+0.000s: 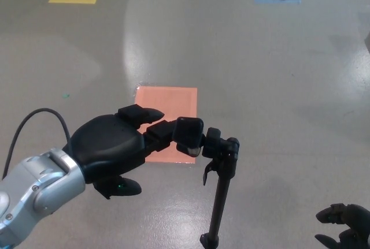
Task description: The robot uses its left hand to grab the top of a phone stand kept on the floor and tilt it upwards to adjust its angle
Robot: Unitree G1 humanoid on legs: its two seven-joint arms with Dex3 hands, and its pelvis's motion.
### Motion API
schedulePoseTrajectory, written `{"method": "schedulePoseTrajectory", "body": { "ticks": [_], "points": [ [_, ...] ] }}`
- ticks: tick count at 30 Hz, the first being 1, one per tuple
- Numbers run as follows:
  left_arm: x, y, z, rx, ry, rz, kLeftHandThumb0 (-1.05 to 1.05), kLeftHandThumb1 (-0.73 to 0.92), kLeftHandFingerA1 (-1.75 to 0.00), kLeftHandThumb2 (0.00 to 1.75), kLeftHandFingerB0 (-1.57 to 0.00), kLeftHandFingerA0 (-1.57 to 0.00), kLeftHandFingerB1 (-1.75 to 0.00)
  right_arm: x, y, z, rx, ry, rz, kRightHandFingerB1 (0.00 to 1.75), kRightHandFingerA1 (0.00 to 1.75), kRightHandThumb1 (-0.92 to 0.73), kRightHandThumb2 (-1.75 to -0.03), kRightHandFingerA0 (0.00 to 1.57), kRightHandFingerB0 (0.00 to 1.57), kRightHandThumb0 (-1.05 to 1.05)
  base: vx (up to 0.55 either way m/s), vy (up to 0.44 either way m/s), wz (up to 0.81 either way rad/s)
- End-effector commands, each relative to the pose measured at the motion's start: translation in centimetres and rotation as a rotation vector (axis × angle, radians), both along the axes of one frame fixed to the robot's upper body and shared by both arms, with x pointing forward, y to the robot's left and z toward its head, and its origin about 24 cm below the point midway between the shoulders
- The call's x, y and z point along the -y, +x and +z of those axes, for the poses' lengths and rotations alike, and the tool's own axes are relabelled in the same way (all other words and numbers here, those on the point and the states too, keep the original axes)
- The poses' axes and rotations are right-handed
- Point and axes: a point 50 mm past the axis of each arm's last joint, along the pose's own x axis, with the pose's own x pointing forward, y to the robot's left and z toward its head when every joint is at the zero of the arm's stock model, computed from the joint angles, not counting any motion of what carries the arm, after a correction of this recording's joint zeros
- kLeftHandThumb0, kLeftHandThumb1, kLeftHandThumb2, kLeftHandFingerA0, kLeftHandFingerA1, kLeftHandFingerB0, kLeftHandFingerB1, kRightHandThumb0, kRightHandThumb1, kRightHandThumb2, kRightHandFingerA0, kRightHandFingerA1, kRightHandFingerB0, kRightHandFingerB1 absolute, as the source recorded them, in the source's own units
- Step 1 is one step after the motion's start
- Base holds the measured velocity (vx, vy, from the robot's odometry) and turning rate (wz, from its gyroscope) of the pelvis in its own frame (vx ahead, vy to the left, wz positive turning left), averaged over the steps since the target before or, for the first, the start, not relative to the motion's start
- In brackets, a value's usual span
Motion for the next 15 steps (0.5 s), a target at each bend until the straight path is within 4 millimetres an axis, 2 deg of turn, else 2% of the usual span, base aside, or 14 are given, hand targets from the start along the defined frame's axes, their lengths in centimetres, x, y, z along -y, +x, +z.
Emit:
{"method": "schedulePoseTrajectory", "body": {
  "ticks": [1,8,15],
  "points": [
    [0.04,-0.28,-0.65,-0.007,0.017,-0.009,-0.33,0.44,-0.35,0.65,-0.01,-0.05,-0.15,0.58,0.15,0.35,0.007,-0.021,-0.005,0.30,0.32,-0.77,-0.63,0.18,0.25,-0.61,0.00,0.000,0.00],
    [-0.15,-0.13,-0.59,-0.009,0.042,0.002,-0.35,0.45,-0.32,0.68,-0.01,-0.03,-0.15,0.46,0.48,0.62,0.021,-0.023,-0.001,0.30,0.33,-0.77,-0.63,0.19,0.25,-0.61,0.00,0.000,0.00],
    [-0.78,-0.34,-1.38,-0.014,0.049,-0.001,-0.34,0.45,-0.34,0.66,-0.01,-0.04,-0.15,0.58,0.64,0.82,0.019,-0.025,0.004,0.30,0.33,-0.77,-0.63,0.17,0.24,-0.60,0.00,0.000,0.00]
  ]
}}
